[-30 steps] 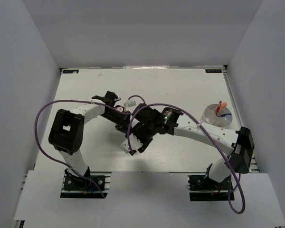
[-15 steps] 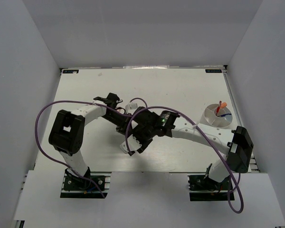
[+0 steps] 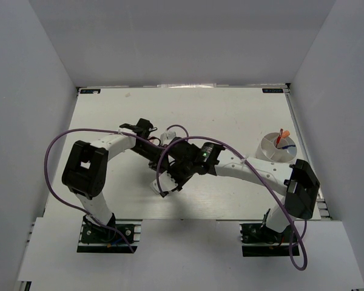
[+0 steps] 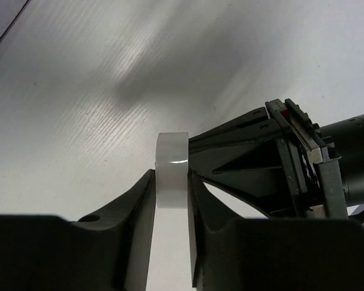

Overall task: Sort the stationery into containers
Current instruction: Pass the stationery from the left arm to the right, then place the stationery into the container

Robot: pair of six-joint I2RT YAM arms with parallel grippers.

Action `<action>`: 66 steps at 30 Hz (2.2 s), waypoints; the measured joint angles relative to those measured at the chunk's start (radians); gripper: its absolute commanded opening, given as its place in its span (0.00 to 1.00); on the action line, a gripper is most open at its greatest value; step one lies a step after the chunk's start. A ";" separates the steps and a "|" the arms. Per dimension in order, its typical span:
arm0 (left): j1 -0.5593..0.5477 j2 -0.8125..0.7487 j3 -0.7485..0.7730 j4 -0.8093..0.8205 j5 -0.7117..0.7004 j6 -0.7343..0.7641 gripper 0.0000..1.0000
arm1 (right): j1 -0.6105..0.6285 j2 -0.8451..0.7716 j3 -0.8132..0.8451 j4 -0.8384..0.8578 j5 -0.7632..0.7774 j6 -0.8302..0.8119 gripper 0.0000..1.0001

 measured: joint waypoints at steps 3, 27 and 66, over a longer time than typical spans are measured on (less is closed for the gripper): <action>-0.001 -0.002 0.000 0.000 -0.001 0.001 0.30 | 0.000 0.000 0.000 0.004 0.004 0.004 0.16; 0.127 -0.063 0.050 0.088 0.009 -0.062 0.98 | -0.004 -0.423 -0.214 -0.229 0.005 0.194 0.03; 0.155 0.036 0.081 0.127 0.007 -0.071 0.98 | -0.892 -0.060 0.277 -0.533 -0.056 0.027 0.00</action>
